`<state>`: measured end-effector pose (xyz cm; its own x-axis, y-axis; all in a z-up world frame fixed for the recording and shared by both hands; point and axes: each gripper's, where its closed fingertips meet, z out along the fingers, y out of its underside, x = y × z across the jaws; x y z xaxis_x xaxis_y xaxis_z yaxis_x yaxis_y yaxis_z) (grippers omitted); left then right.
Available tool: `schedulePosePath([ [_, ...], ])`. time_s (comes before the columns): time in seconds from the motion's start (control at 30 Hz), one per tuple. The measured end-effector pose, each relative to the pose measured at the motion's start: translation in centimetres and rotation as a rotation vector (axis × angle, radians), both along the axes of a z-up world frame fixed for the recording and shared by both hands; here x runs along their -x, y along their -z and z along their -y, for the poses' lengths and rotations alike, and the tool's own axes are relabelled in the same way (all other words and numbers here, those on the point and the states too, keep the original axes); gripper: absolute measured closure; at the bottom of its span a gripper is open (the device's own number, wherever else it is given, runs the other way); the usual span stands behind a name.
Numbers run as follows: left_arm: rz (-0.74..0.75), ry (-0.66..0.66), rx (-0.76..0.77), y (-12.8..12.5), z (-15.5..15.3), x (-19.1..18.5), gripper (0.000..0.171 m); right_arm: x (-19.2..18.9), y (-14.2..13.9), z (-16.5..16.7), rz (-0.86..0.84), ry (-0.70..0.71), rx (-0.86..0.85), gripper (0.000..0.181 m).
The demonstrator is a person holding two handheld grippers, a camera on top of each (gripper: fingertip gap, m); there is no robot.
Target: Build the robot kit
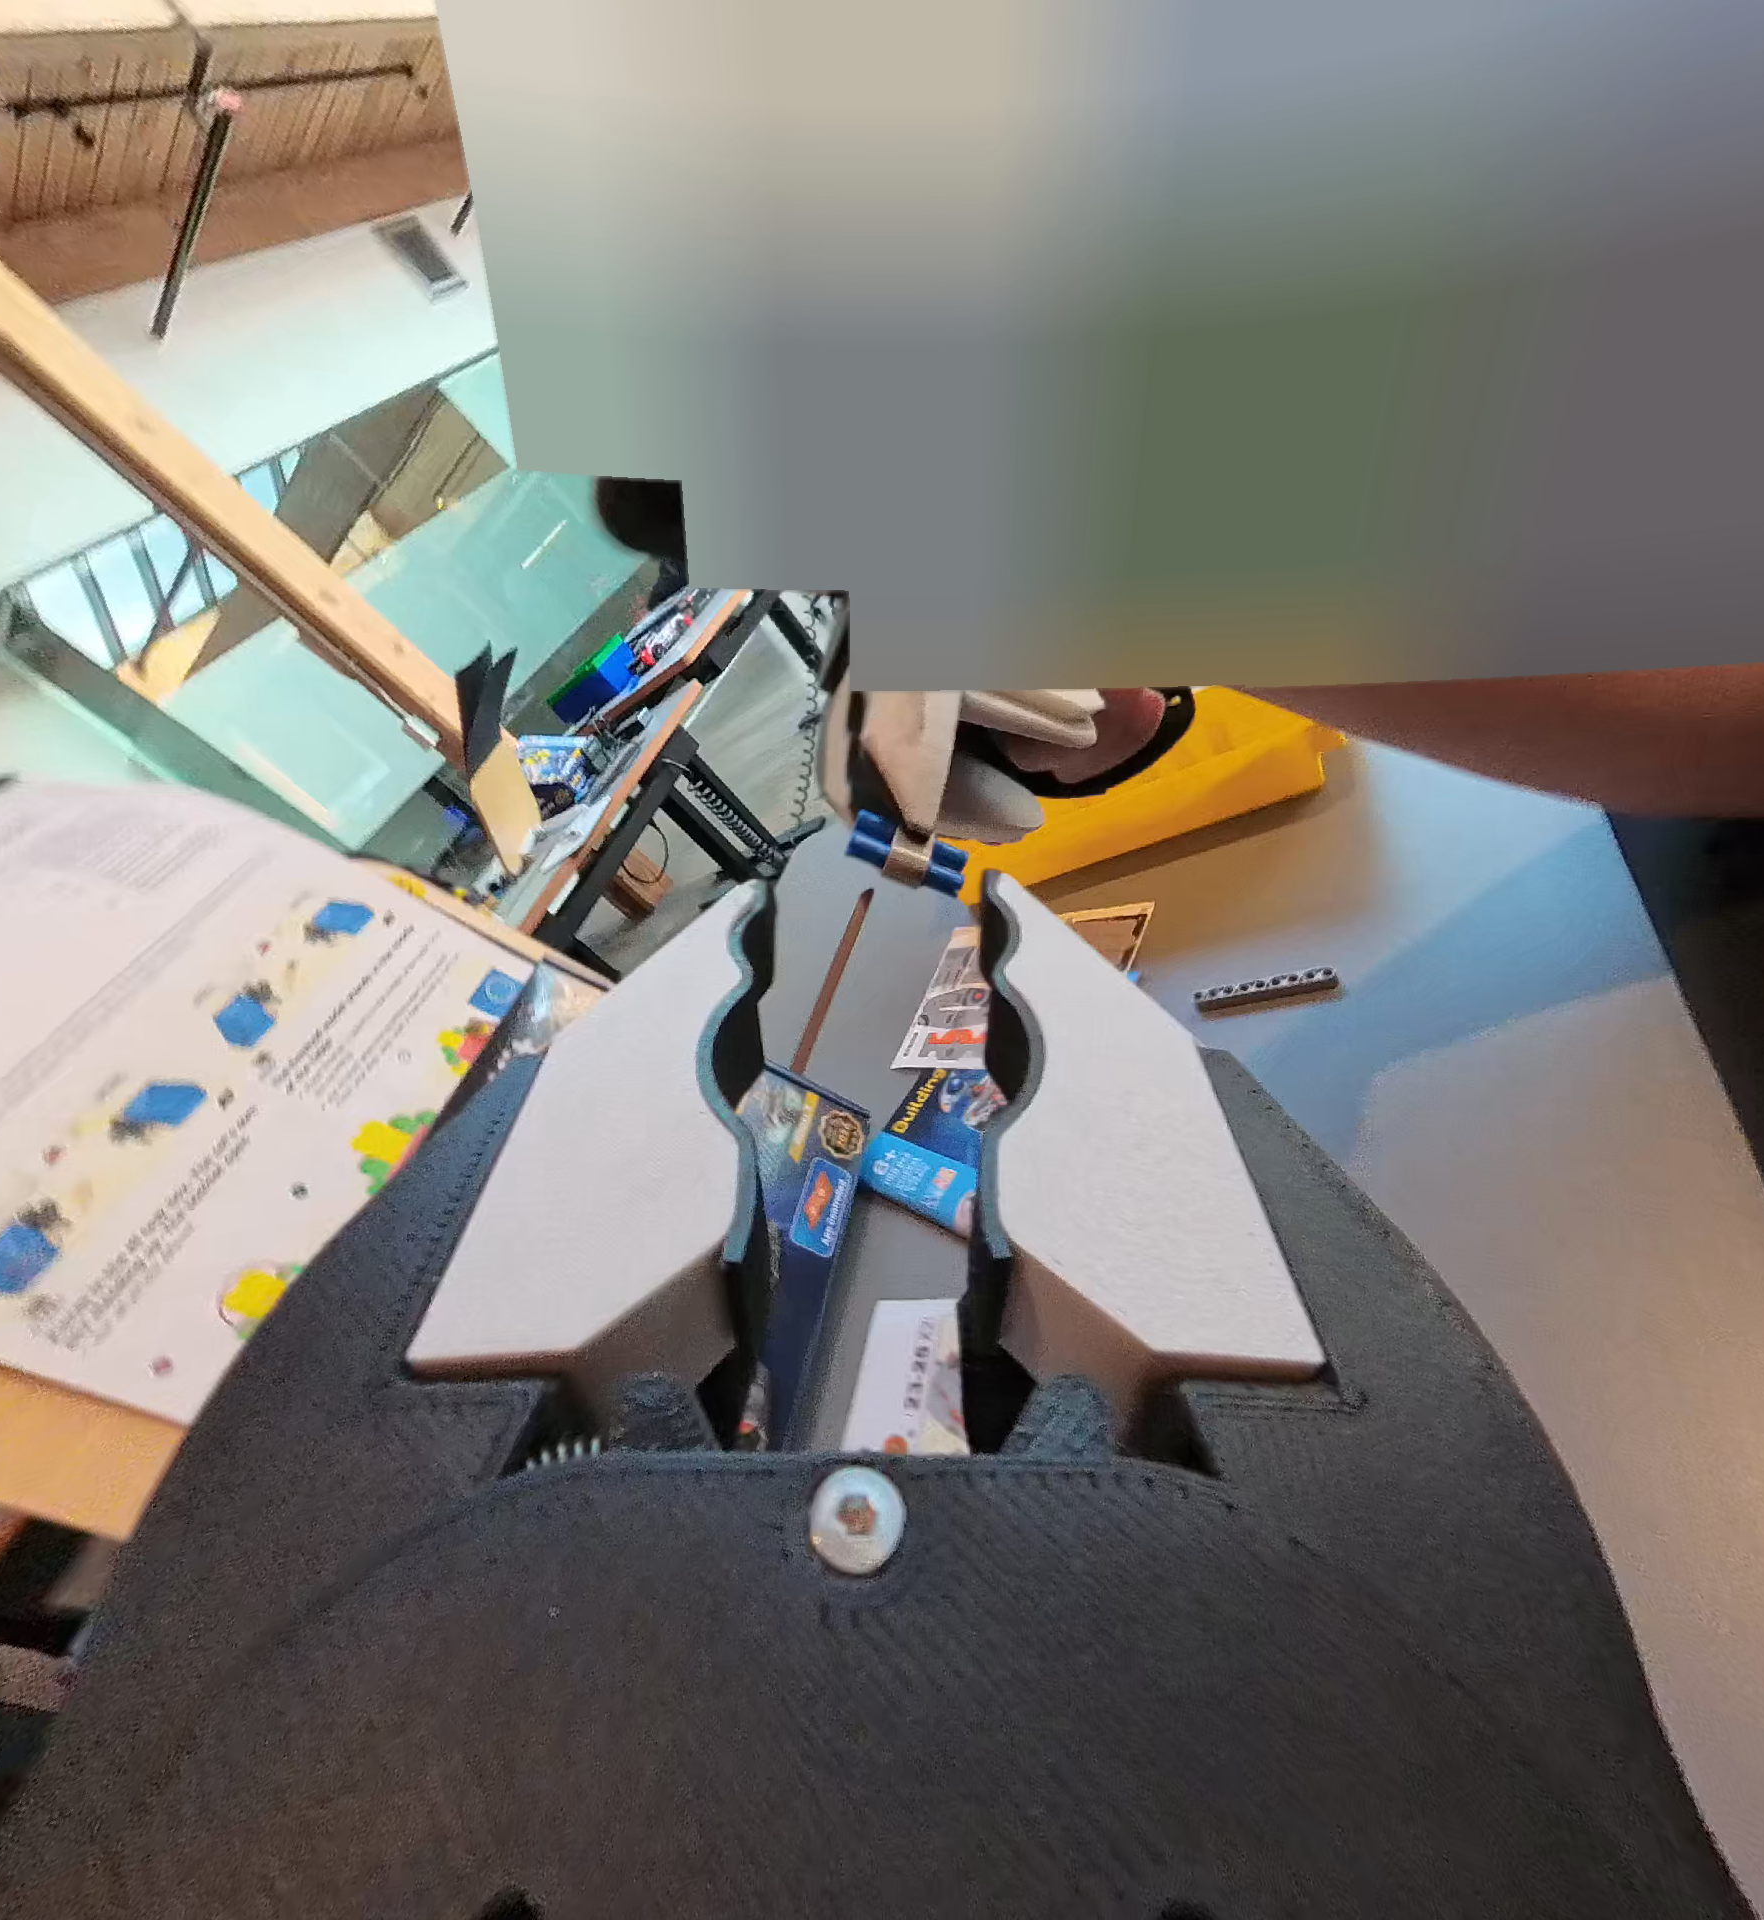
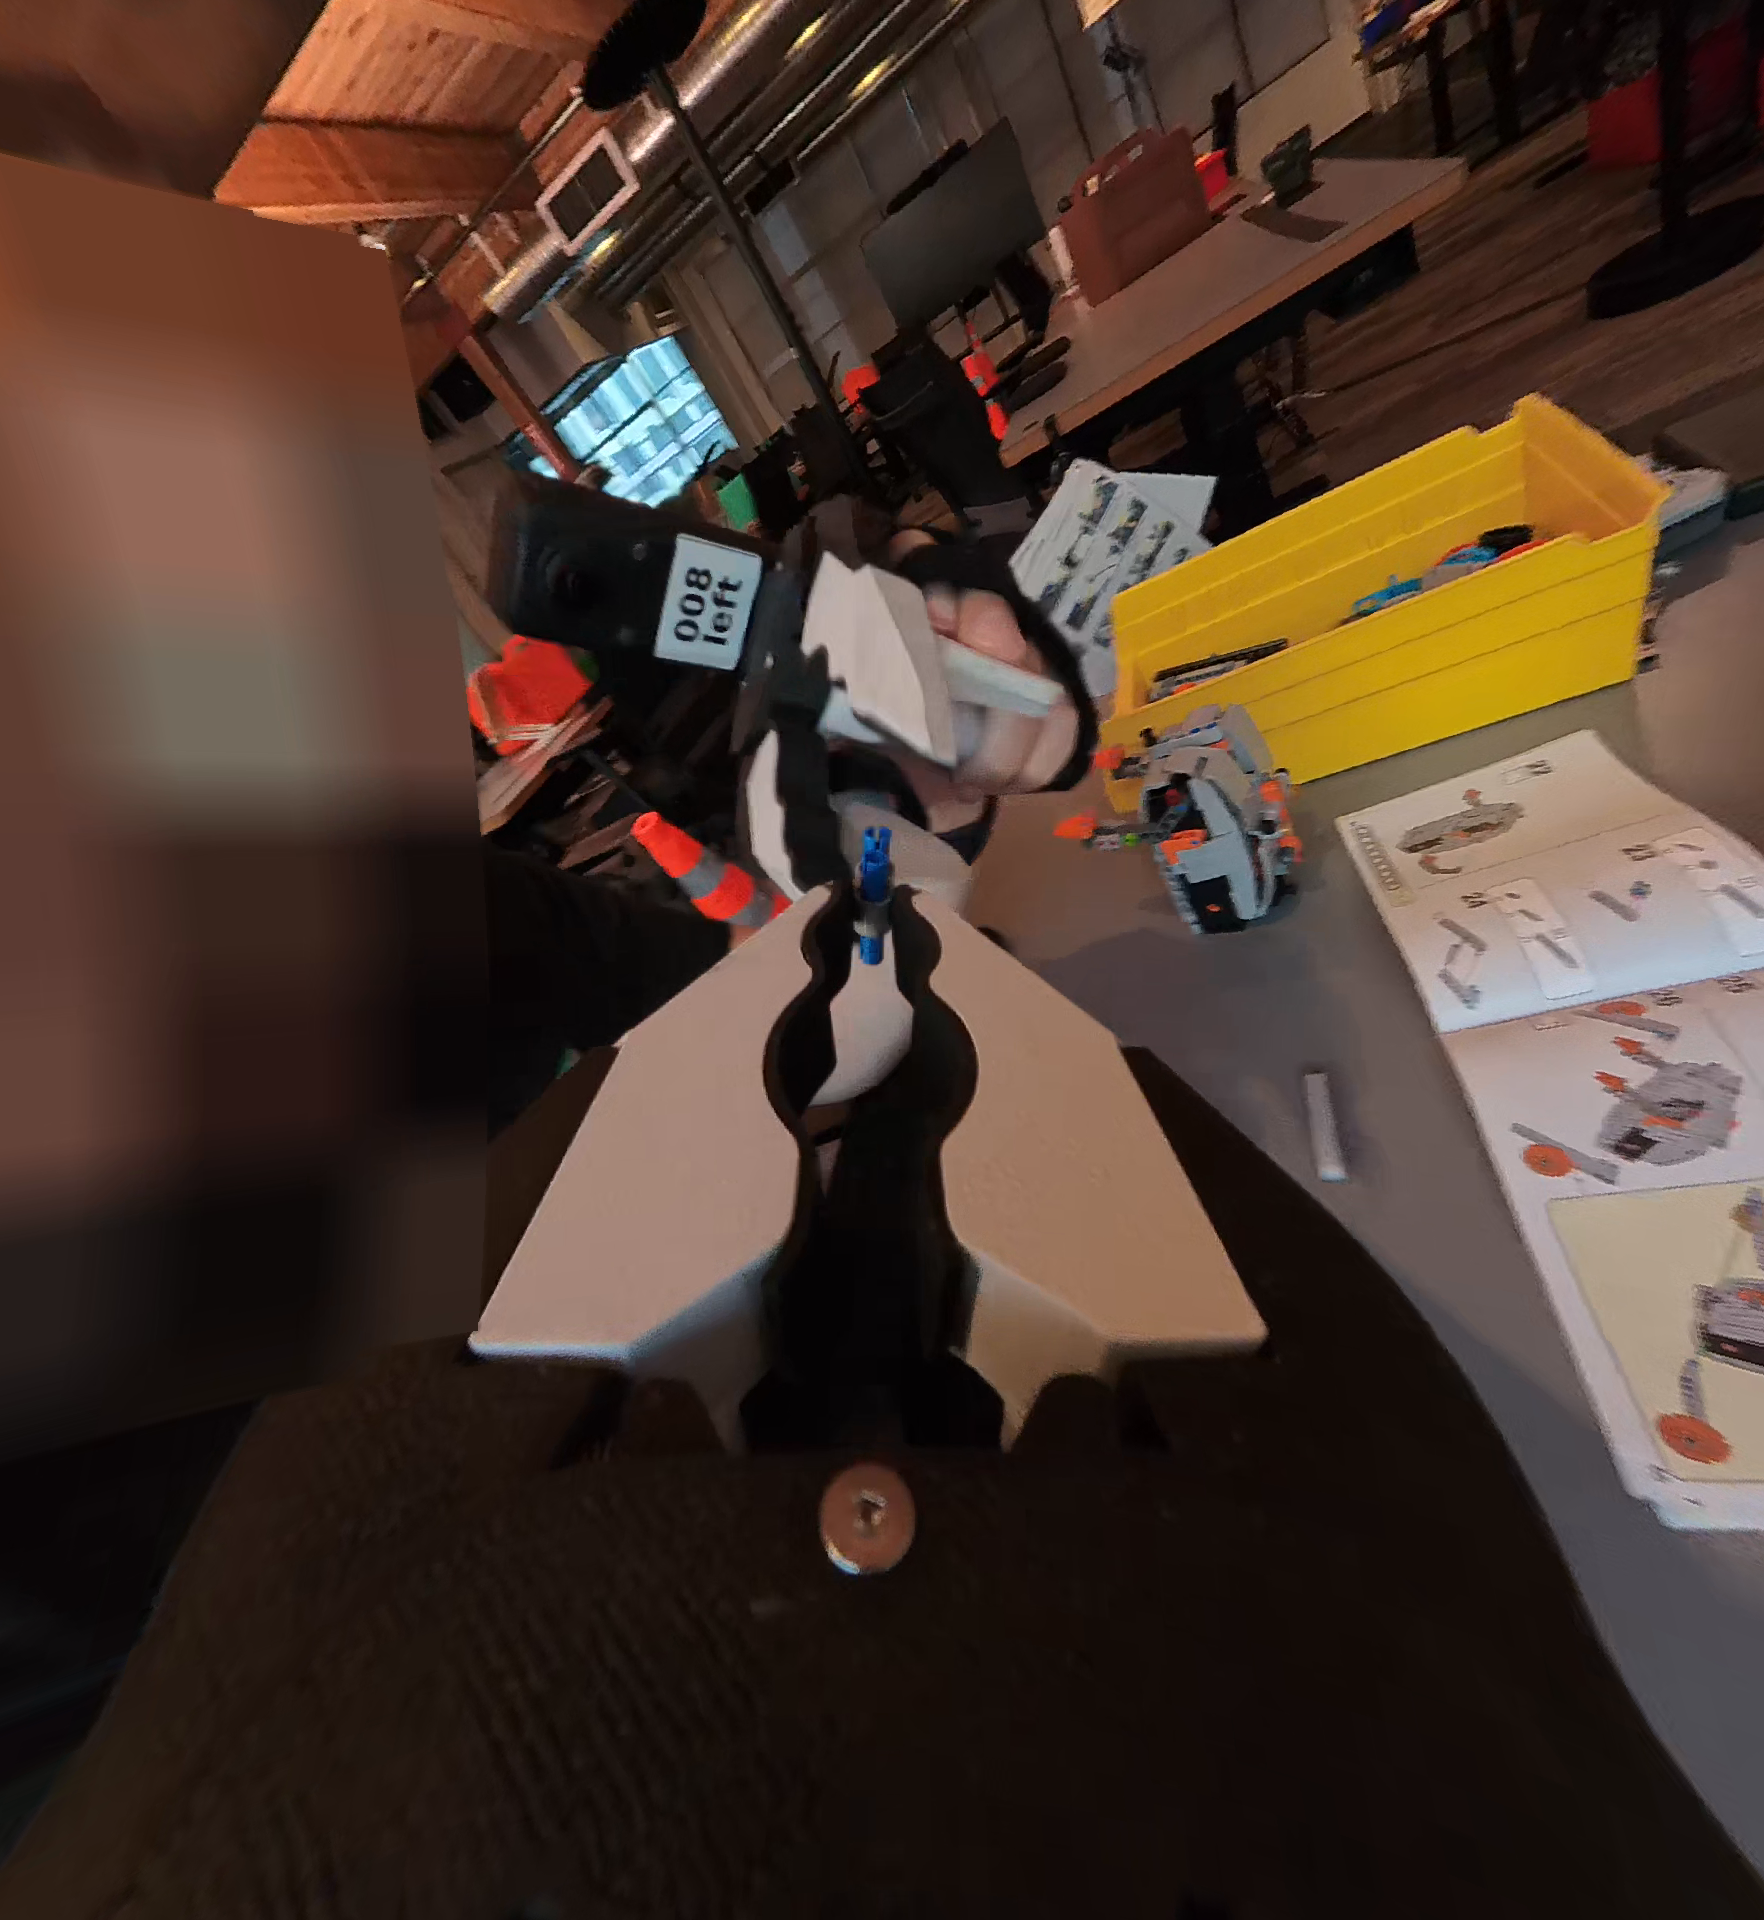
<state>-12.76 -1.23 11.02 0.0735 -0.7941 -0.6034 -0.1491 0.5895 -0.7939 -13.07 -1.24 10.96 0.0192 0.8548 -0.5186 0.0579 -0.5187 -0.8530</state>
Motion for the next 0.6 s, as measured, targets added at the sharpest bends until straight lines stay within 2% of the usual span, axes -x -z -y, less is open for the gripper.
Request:
schedulePosePath([
  [0.1,0.106,-0.007,0.178,-2.3,-1.6,2.6,0.130,-2.8,1.8,-3.9,0.115,0.228,-0.068,0.176],
  [0.17,0.197,-0.002,0.301,-4.0,-2.6,4.4,0.135,-3.8,2.8,-4.8,0.157,0.264,-0.063,0.176],
  [0.23,0.243,0.026,0.424,-4.8,-3.1,5.7,0.137,-3.8,2.5,-4.7,0.122,0.244,-0.050,0.176],
  [0.3,0.236,0.040,0.566,-4.5,-3.8,6.3,0.141,-3.3,2.9,-4.8,0.131,0.229,-0.046,0.176],
  [0.43,0.074,0.065,0.844,-1.2,-4.6,5.9,0.143,-2.0,3.6,-4.8,0.146,0.199,-0.044,0.176],
  [0.5,0.058,0.046,0.906,-0.5,-5.4,5.8,0.146,-1.5,3.9,-4.8,0.145,0.189,-0.035,0.175],
  [0.6,0.089,0.034,0.928,-0.9,-5.9,6.2,0.151,-0.9,4.0,-5.1,0.128,0.193,-0.042,0.176],
])
